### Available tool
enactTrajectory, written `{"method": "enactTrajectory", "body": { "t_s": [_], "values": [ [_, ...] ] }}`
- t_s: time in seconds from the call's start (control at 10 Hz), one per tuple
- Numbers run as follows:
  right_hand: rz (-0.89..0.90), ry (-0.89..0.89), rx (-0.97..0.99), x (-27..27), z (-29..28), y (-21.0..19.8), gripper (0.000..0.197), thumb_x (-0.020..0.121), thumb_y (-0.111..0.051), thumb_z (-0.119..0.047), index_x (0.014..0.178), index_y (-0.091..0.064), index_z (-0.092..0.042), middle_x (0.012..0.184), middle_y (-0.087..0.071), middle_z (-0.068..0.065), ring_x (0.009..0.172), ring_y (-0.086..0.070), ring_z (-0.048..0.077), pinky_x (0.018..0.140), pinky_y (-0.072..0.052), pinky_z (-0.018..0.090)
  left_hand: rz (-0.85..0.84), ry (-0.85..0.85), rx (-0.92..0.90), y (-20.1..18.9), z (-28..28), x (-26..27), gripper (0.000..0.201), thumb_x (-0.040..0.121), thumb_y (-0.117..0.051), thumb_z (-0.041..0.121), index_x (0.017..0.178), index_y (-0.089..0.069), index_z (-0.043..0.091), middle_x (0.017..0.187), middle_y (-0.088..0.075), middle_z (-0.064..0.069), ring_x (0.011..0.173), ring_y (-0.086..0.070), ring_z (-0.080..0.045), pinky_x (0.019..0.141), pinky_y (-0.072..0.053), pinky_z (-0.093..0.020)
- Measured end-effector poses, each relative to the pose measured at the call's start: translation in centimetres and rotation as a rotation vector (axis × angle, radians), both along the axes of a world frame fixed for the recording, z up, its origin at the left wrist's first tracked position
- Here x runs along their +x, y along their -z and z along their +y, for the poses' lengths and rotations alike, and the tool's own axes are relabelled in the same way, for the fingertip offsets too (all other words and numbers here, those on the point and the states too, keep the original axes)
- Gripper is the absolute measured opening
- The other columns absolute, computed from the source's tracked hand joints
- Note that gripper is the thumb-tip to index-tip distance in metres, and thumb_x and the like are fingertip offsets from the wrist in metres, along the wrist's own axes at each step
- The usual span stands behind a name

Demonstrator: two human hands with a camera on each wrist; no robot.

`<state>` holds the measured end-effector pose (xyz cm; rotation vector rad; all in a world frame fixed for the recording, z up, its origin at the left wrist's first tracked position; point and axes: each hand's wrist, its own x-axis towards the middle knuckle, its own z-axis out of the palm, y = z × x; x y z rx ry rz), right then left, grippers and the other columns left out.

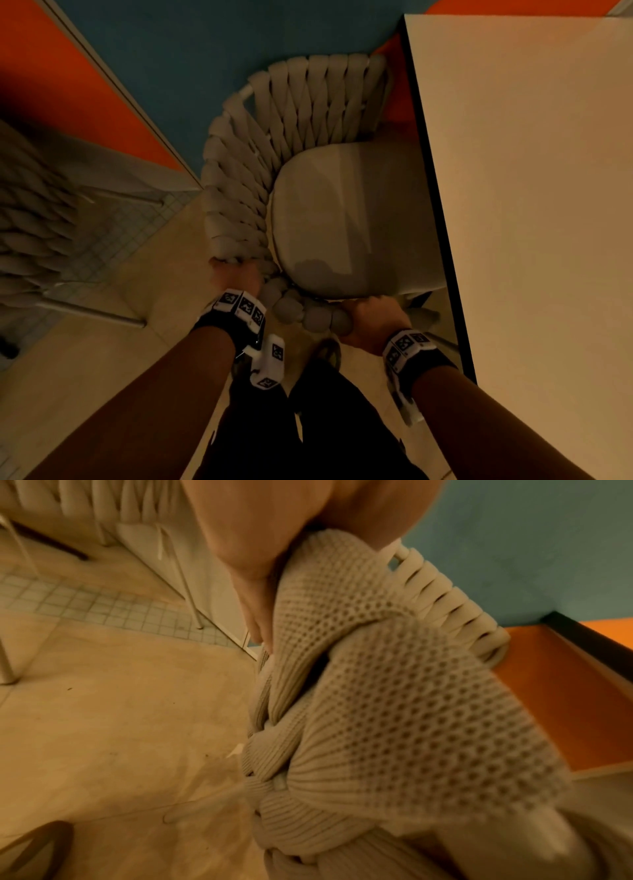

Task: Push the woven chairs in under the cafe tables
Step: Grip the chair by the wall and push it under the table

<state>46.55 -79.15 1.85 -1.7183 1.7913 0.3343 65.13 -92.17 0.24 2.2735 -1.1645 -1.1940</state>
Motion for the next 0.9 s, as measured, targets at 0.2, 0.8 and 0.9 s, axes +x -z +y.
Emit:
{"method": "enactTrajectory", "body": {
  "t_s": [0.2,0.8,0.9],
  "values": [
    [-0.021,0.058,-0.041,0.8,1.3,-0.1,0.033,0.073,-0.061,-0.047,0.103,-0.063,-0.03,0.095,-0.072,-0.003,0.086,-0.067,0.024,0.07,-0.054,0.033,0.008,-0.084,0.025,0.1,0.9,0.7,0.054,0.084,-0.062,0.009,0.13,-0.037,-0.005,0.131,-0.053,-0.026,0.116,-0.053,-0.041,0.095,-0.043,-0.044],
    [-0.009,0.122,-0.144,1.4,3.0,0.1,0.053,0.078,-0.062,-0.046,0.123,-0.049,-0.022,0.124,-0.057,0.006,0.114,-0.051,0.031,0.097,-0.039,0.044,0.39,0.097,0.117,1.3,2.9,5.6,0.067,0.087,-0.048,0.061,0.142,-0.023,0.034,0.128,-0.047,-0.001,0.11,-0.053,-0.027,0.09,-0.047,-0.049],
    [0.03,0.118,-0.308,1.7,5.0,0.4,0.067,0.075,-0.066,-0.044,0.133,-0.042,-0.019,0.131,-0.054,0.008,0.12,-0.049,0.032,0.106,-0.033,0.049,0.179,0.292,0.152,3.1,8.0,10.4,0.047,0.094,-0.045,0.048,0.138,-0.034,0.035,0.134,-0.053,-0.006,0.116,-0.055,-0.033,0.099,-0.042,-0.048]
  ]
}}
